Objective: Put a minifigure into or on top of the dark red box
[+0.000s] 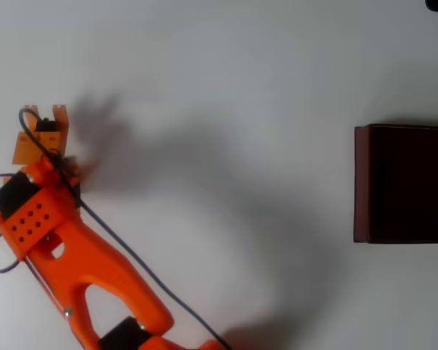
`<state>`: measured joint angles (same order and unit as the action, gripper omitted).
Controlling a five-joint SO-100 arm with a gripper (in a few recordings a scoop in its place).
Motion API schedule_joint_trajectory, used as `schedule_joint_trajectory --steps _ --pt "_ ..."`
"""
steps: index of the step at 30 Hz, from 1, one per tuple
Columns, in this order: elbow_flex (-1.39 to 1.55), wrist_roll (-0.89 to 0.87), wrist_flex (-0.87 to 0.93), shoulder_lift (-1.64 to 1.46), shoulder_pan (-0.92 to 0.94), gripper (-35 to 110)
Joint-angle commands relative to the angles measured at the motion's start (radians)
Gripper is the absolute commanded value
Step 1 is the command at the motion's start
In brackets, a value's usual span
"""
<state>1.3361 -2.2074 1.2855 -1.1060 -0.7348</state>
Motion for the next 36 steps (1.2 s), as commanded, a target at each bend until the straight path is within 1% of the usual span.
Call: schedule_joint_trajectory --steps 1,4,6,9,12,15,19,23,26,30,33,36 --pt "-0.009 -0.002 0.006 -0.017 -0.008 0" --pt "-0.078 0.021 0.114 -0.017 -0.011 0" --pt "-0.186 0.067 0.265 -0.017 0.012 0" --pt "-0.259 0.216 0.42 -0.089 0.104 0" --pt "-0.21 0.42 0.48 -0.245 0.221 1" --pt "-0.095 0.706 0.48 -0.442 0.391 1" --pt "0.037 1.101 0.468 -0.669 0.695 1" --pt "0.173 1.387 0.407 -0.842 1.019 0" --pt "0.201 1.575 0.322 -0.831 1.229 0" --pt "0.172 1.727 0.19 -0.673 1.402 0" --pt "0.115 1.776 0.1 -0.502 1.471 0" --pt "-0.011 1.796 0.078 -0.284 1.514 0"
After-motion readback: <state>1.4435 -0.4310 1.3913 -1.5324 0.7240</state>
